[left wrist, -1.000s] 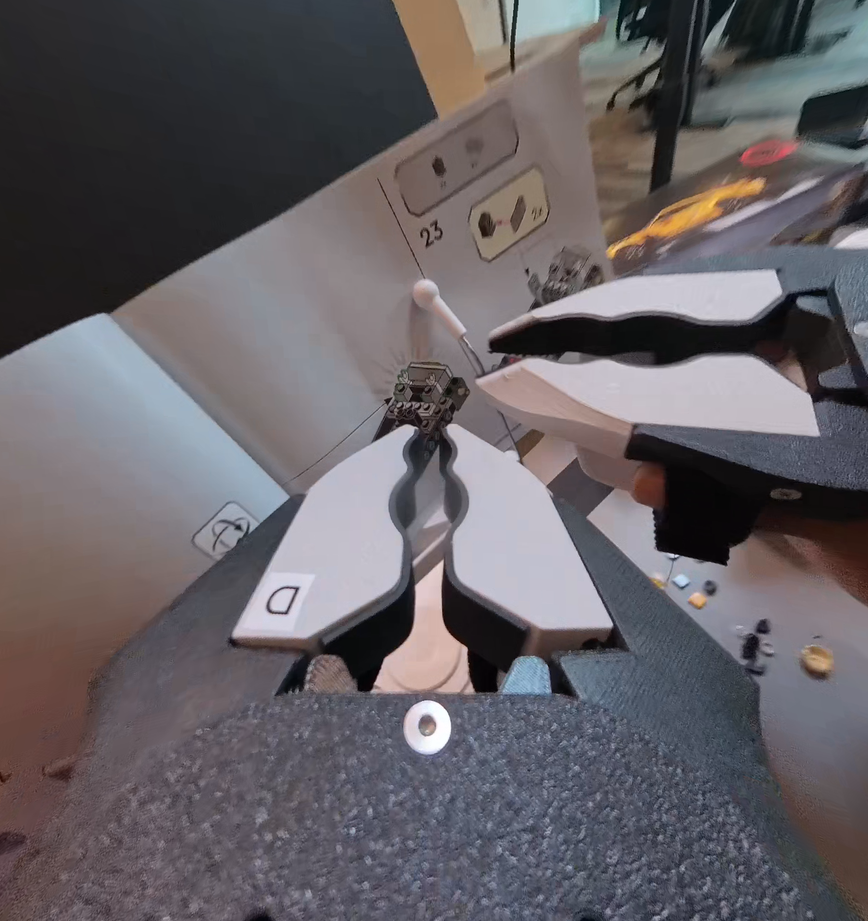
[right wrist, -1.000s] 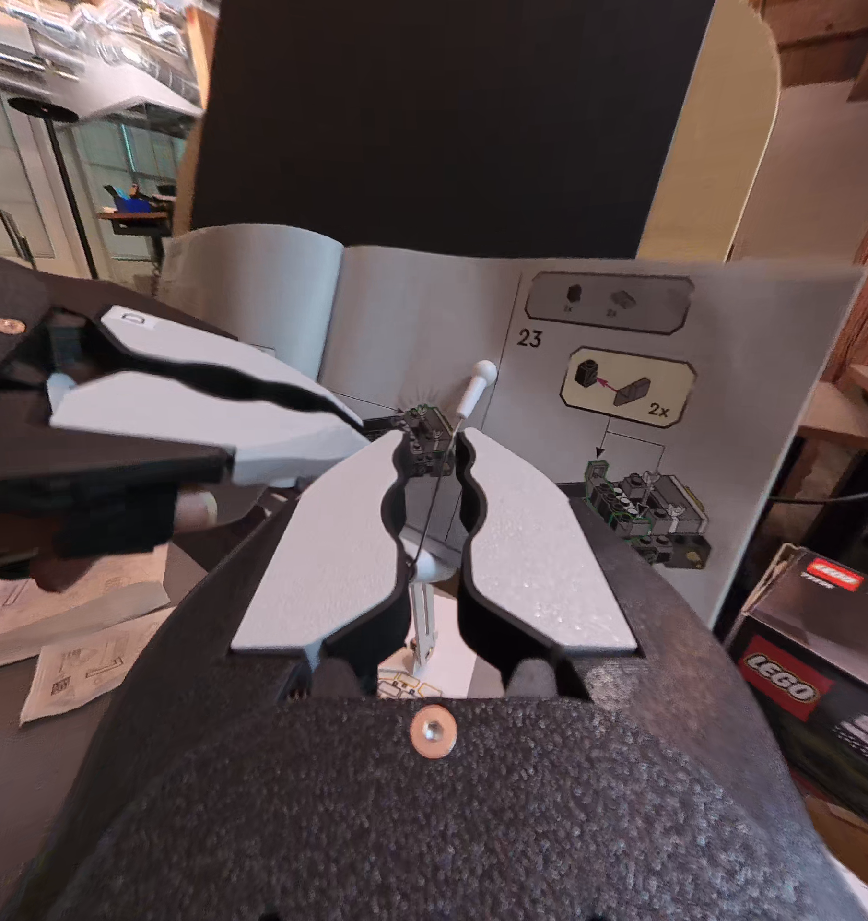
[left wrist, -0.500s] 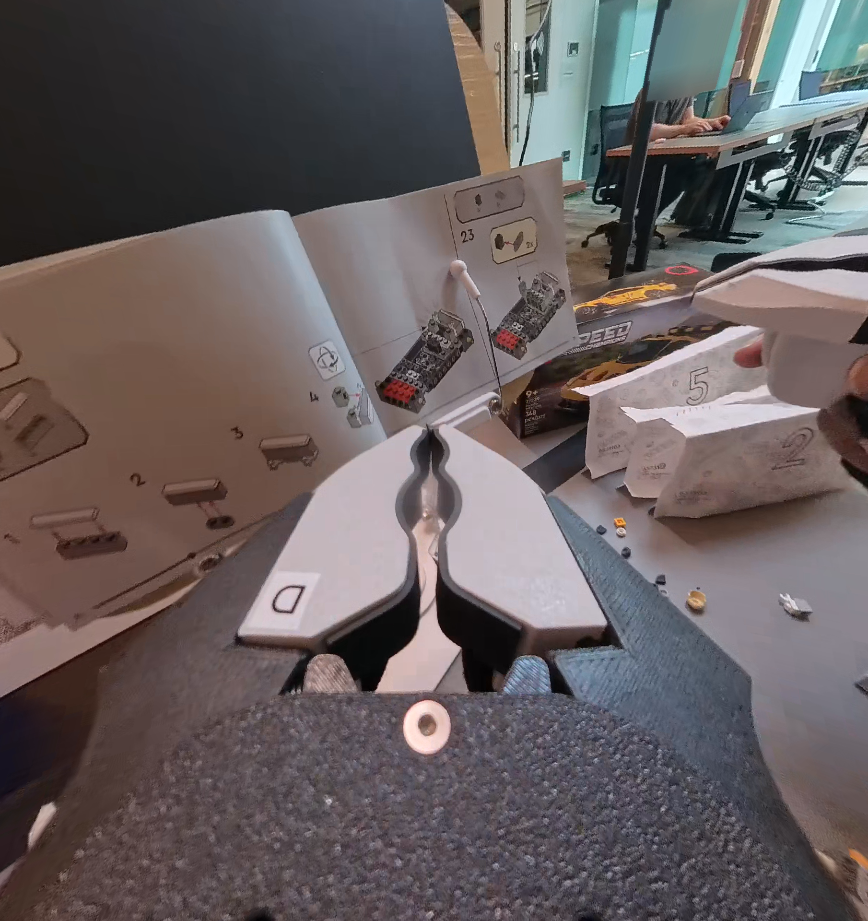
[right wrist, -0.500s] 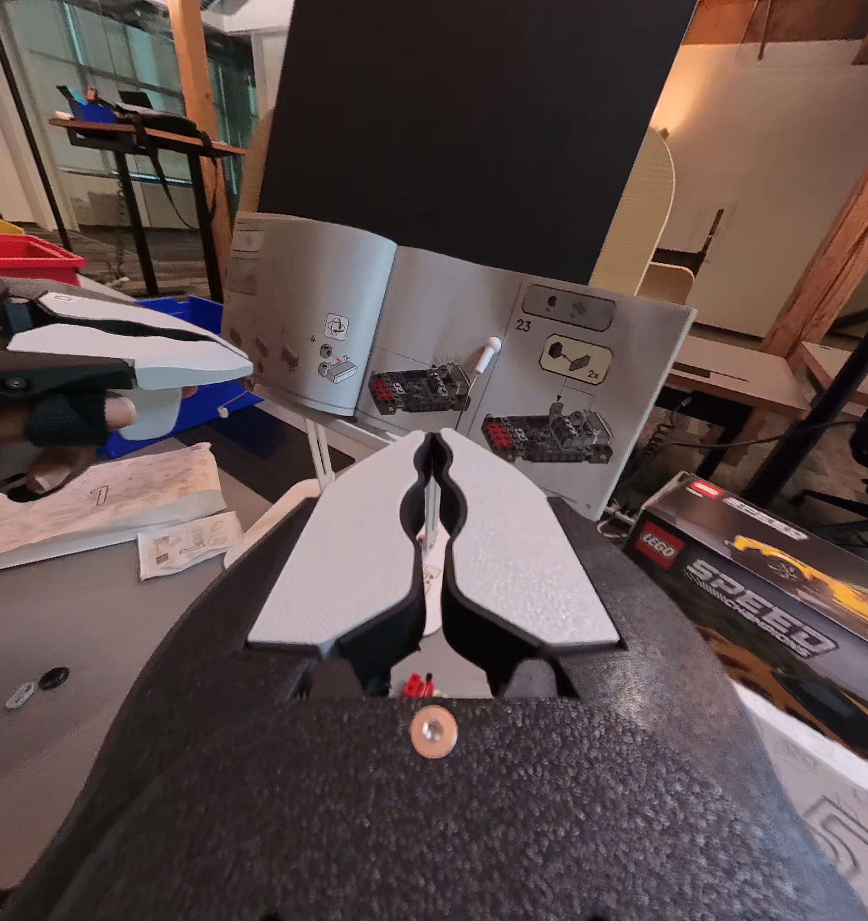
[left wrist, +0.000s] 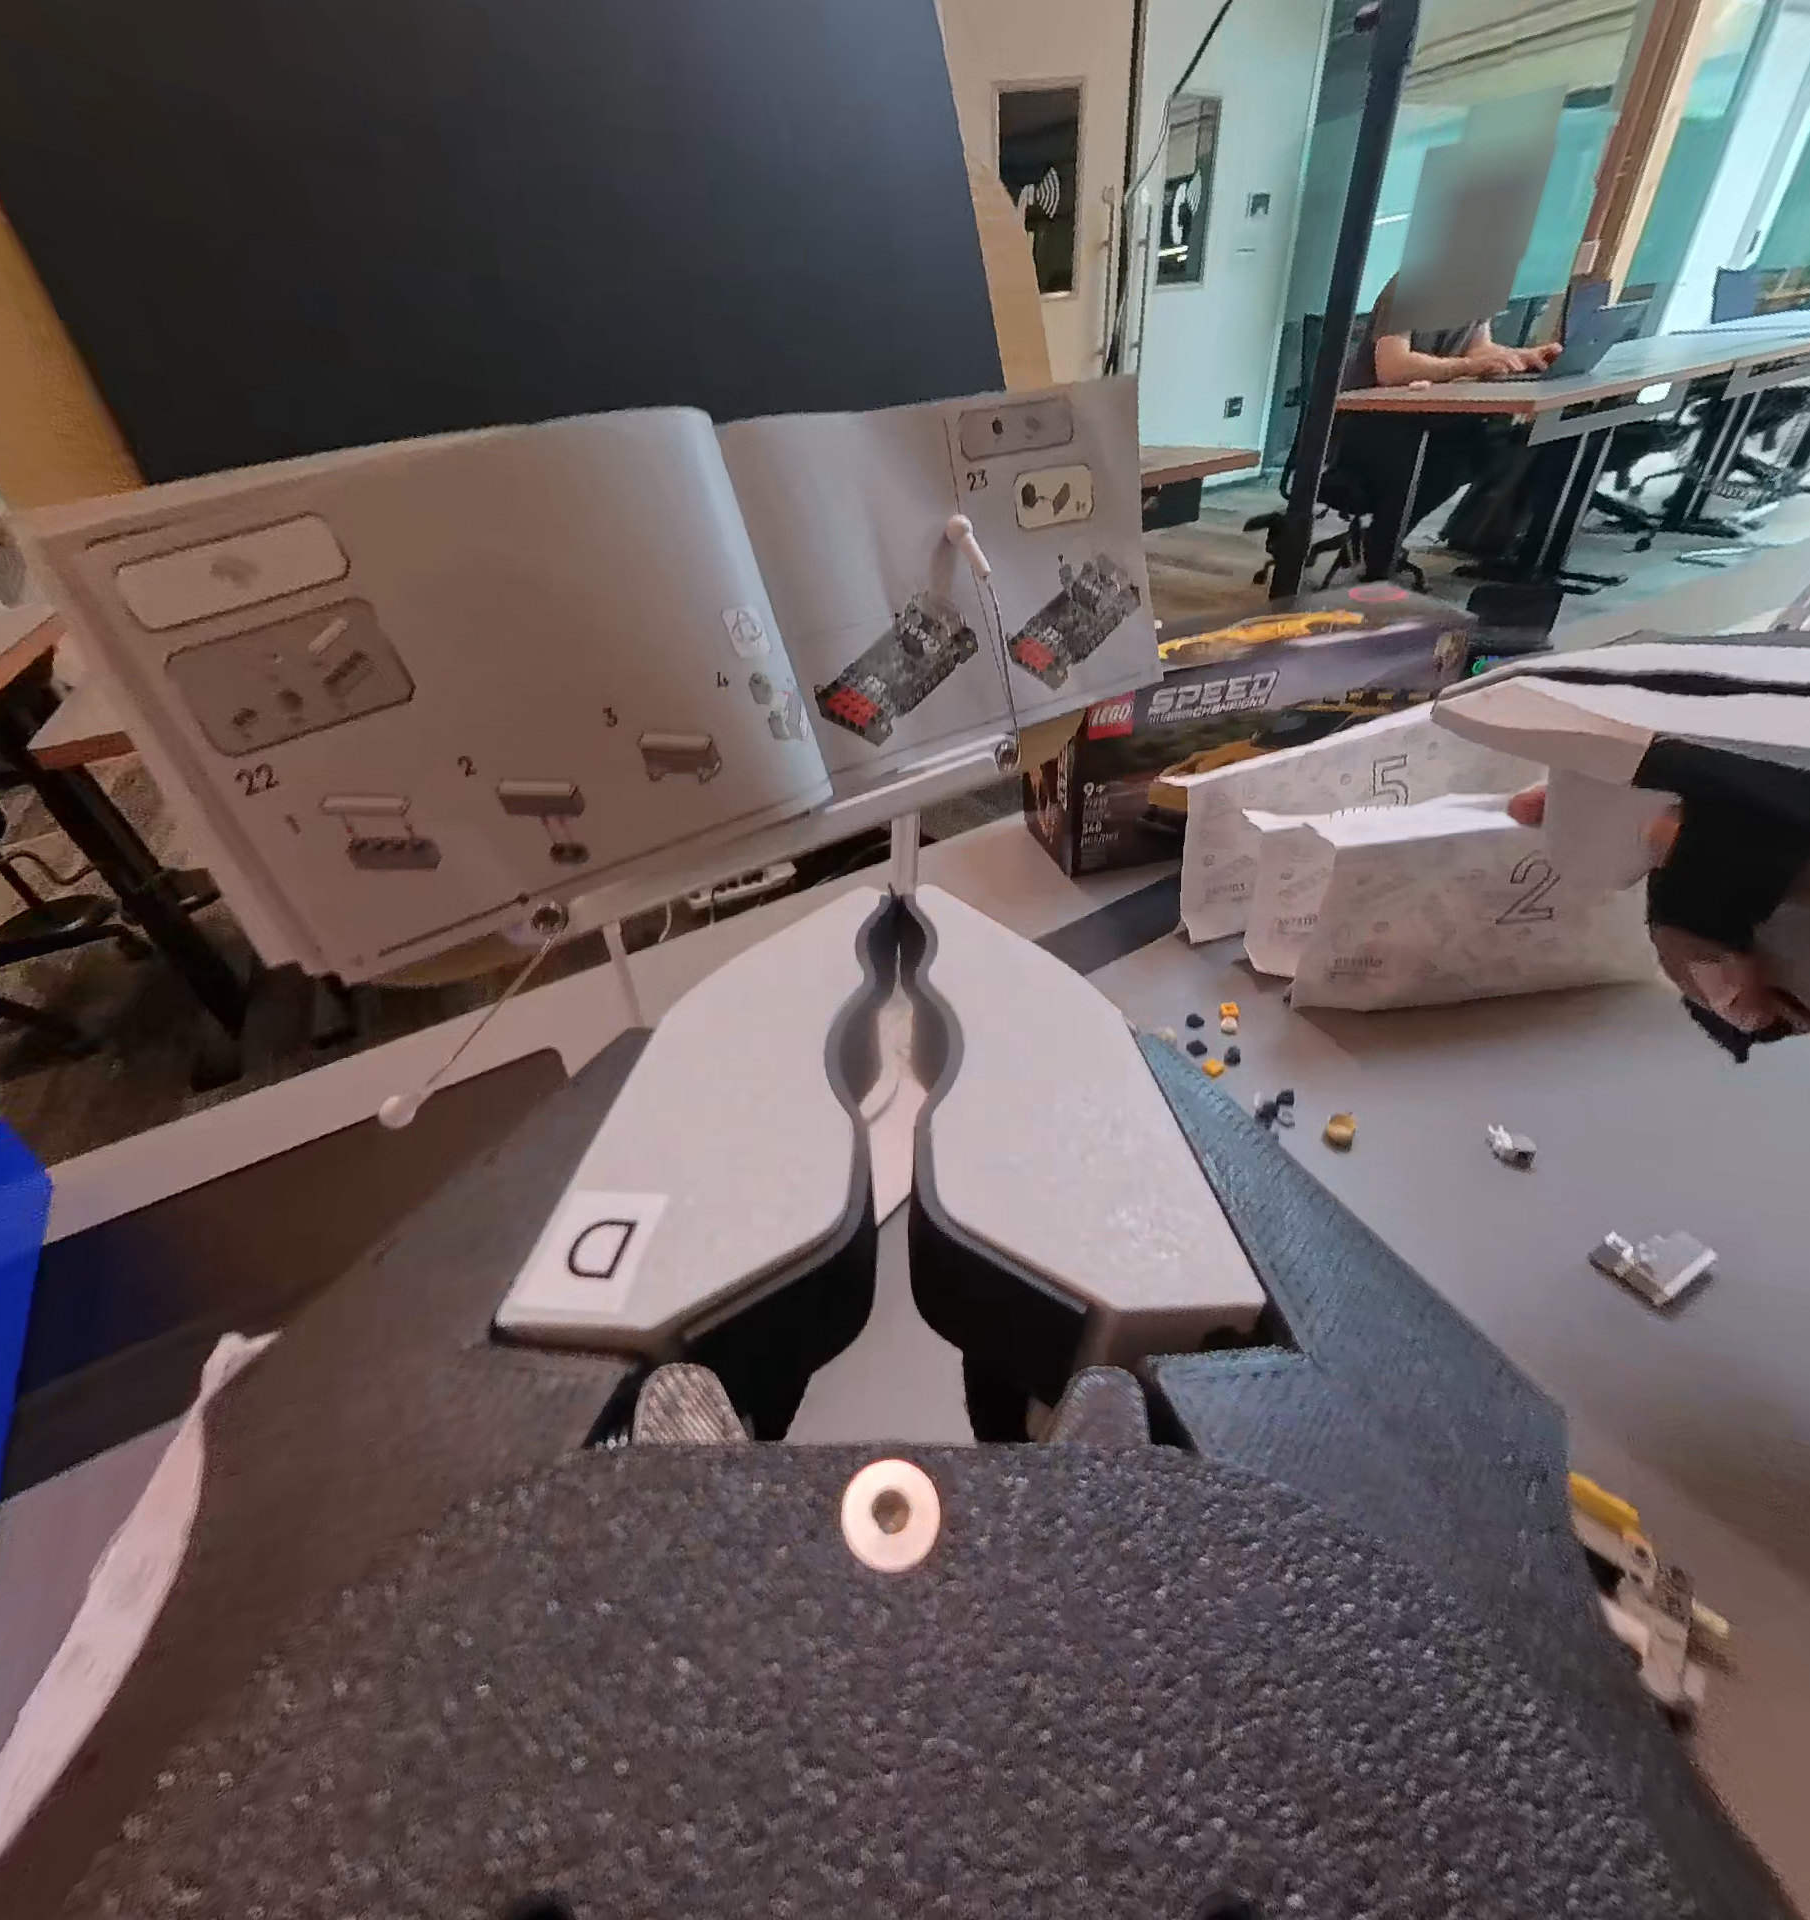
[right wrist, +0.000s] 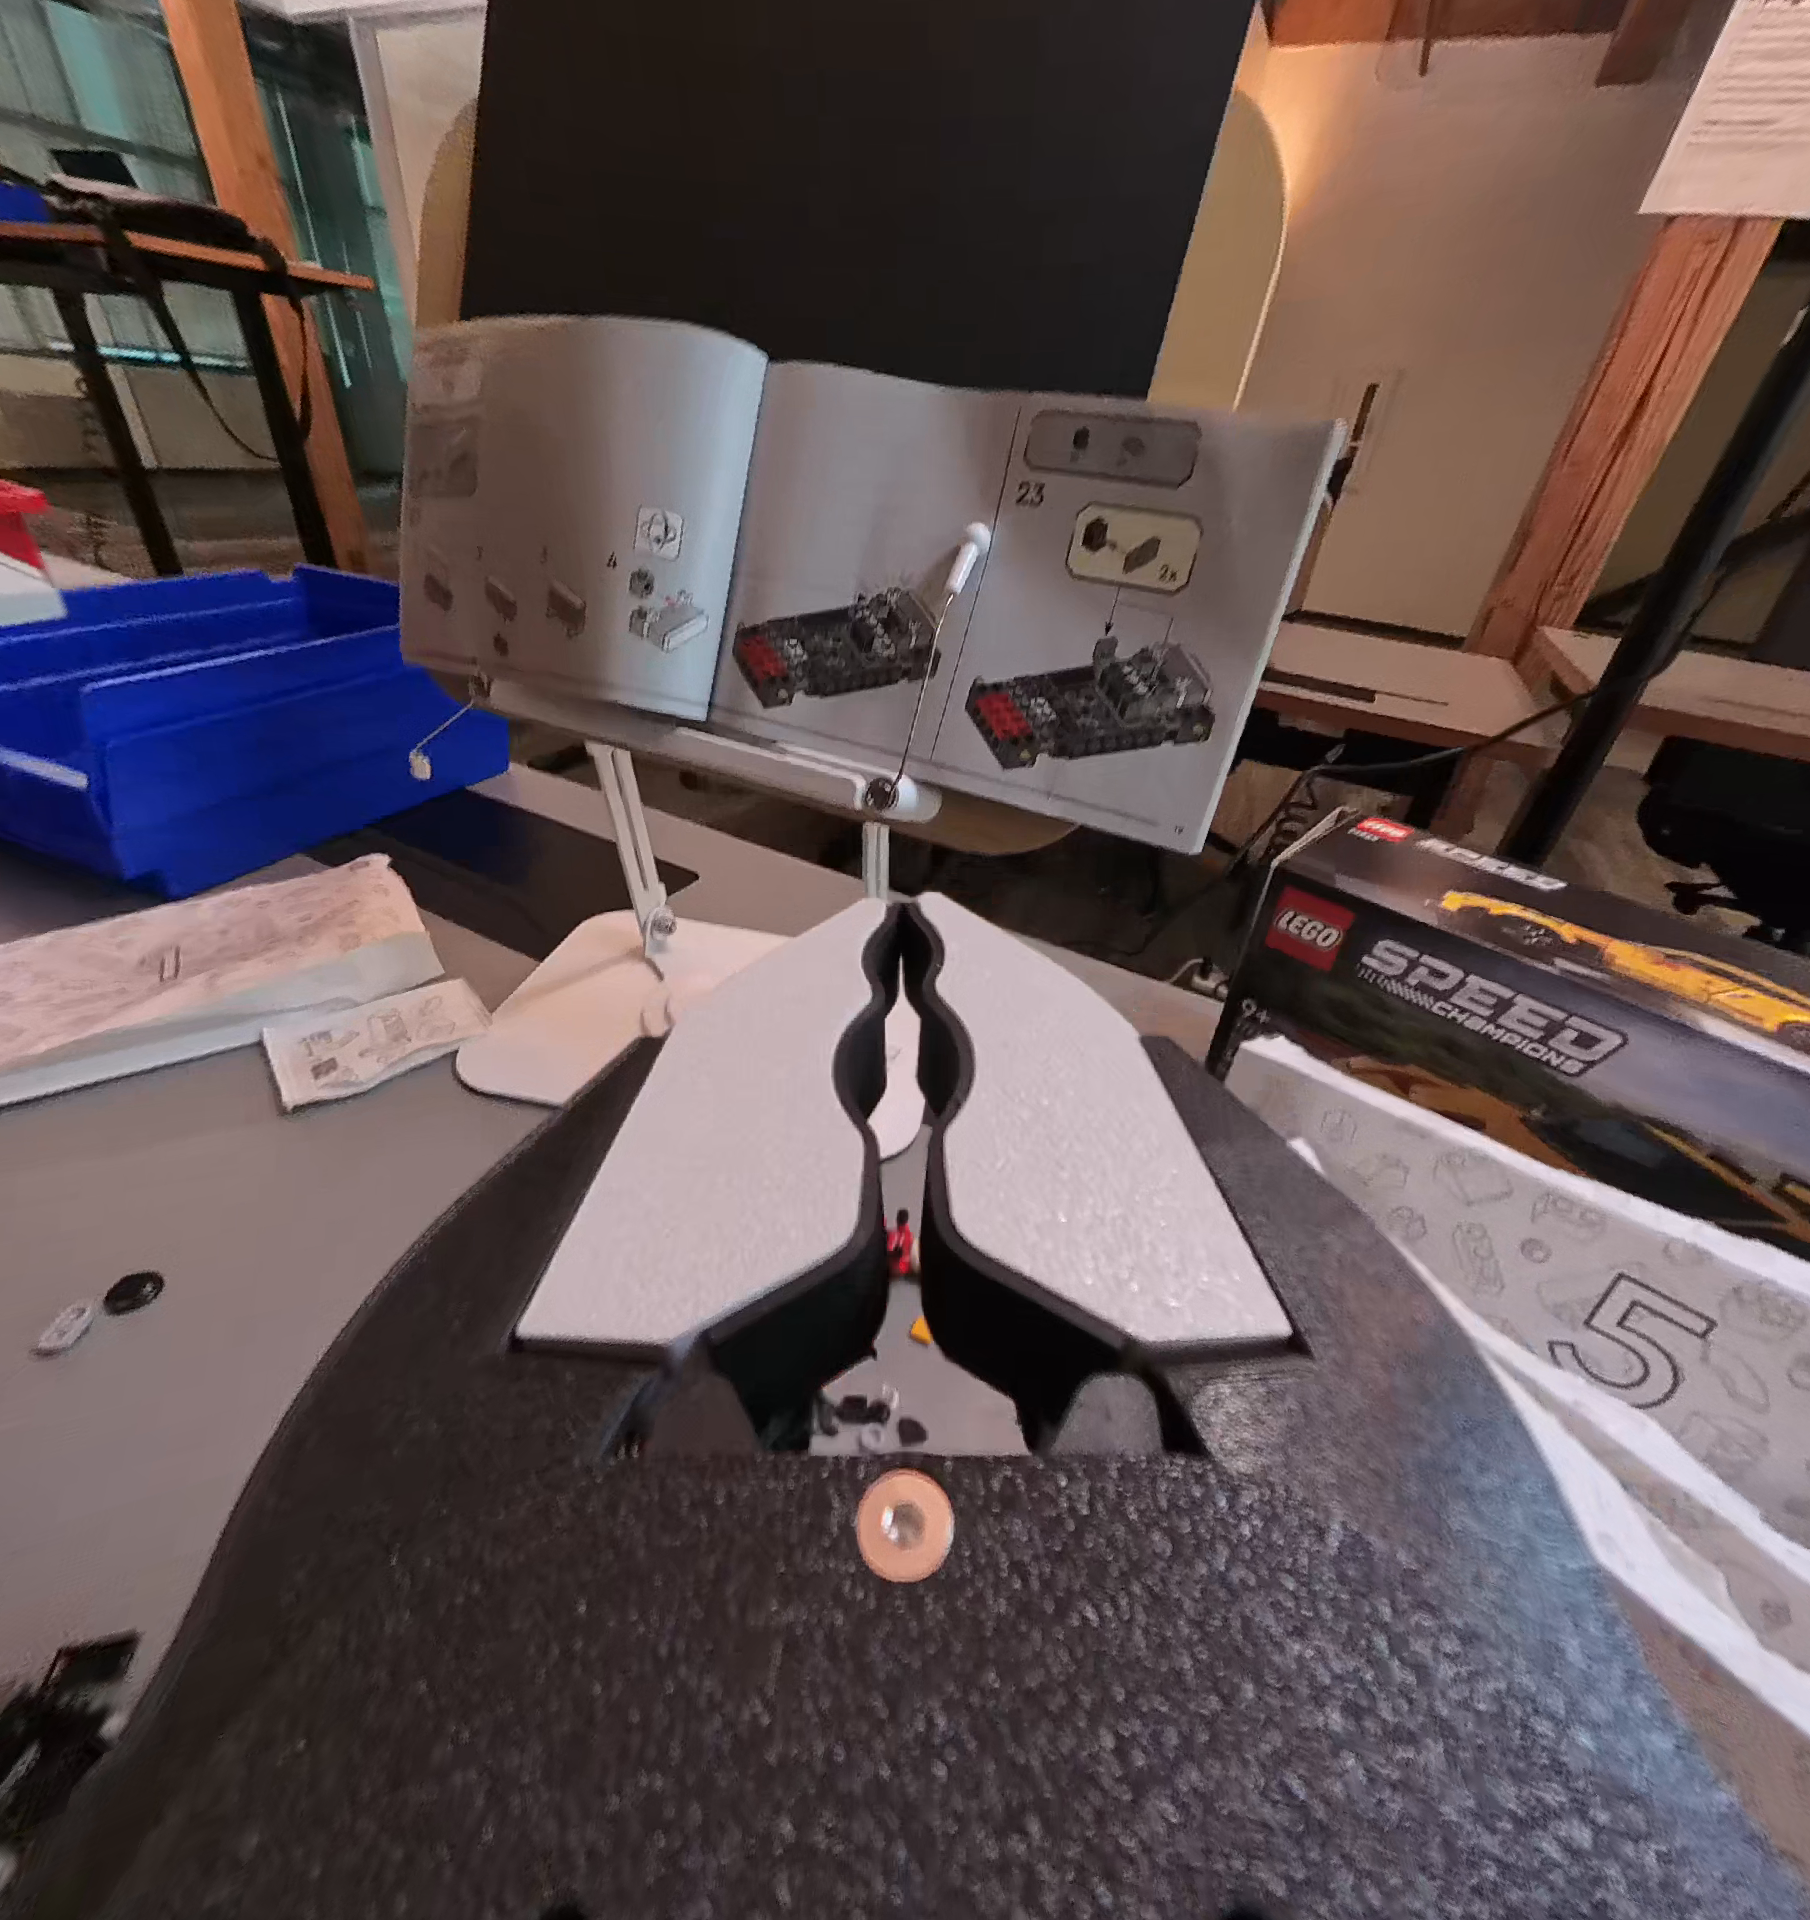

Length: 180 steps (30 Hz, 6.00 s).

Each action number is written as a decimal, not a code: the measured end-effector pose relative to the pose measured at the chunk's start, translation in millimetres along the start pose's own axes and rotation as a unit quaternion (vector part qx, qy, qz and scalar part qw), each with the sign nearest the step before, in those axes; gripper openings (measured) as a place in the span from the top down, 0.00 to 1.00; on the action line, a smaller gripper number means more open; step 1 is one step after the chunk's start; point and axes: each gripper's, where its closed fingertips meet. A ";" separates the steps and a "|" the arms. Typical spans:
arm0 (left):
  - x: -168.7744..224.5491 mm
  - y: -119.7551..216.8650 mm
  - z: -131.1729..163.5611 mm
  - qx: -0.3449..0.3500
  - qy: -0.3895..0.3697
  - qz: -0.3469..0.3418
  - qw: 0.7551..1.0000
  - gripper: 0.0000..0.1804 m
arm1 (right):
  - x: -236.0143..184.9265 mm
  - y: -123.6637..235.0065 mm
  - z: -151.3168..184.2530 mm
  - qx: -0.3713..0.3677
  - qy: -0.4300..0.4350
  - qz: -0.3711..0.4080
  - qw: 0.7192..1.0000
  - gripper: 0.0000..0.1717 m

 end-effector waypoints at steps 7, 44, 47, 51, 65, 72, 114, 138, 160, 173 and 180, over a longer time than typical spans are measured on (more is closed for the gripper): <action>15.0 25.6 43.5 -0.028 0.030 0.016 0.999 0.99 | -34.2 29.5 28.8 -0.046 -0.003 -0.100 0.994 0.97; 157.6 71.1 219.1 -0.352 -0.115 0.374 0.850 0.68 | -175.9 83.2 160.6 -0.328 0.165 -0.542 0.756 0.98; 158.3 71.8 219.2 -0.351 -0.120 0.375 0.849 0.68 | -176.3 84.5 161.8 -0.326 0.170 -0.541 0.756 0.98; 158.1 70.6 219.1 -0.351 -0.116 0.372 0.851 0.69 | -175.2 83.3 161.5 -0.319 0.158 -0.540 0.763 0.98; 165.2 69.1 218.3 -0.330 -0.117 0.388 0.853 0.66 | -184.2 82.8 166.4 -0.285 0.166 -0.522 0.787 0.98; 164.5 68.8 218.5 -0.343 -0.111 0.380 0.852 0.67 | -184.0 82.2 165.2 -0.268 0.189 -0.517 0.791 0.98; 162.1 61.1 217.4 -0.352 -0.081 0.339 0.869 0.67 | -178.9 147.8 162.4 -0.280 0.148 -0.531 0.786 0.97; 155.5 61.0 219.1 -0.364 -0.098 0.321 0.869 0.67 | -185.9 107.8 164.9 -0.291 0.189 -0.450 0.823 0.98; 150.8 62.7 219.8 -0.376 -0.100 0.316 0.865 0.66 | -160.4 74.8 125.5 -0.197 0.060 -0.383 0.900 0.98; 152.7 60.4 218.9 -0.363 -0.092 0.318 0.871 0.67 | -165.6 119.1 111.5 -0.194 0.087 -0.483 0.849 0.98; 152.1 55.6 194.6 -0.298 -0.069 0.336 0.891 0.62 | -175.2 138.4 121.5 -0.194 0.090 -0.508 0.834 0.98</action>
Point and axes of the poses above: each gripper's, where its closed fingertips meet, y back along the fingers, z out of its underside, x = y × z across the jaws
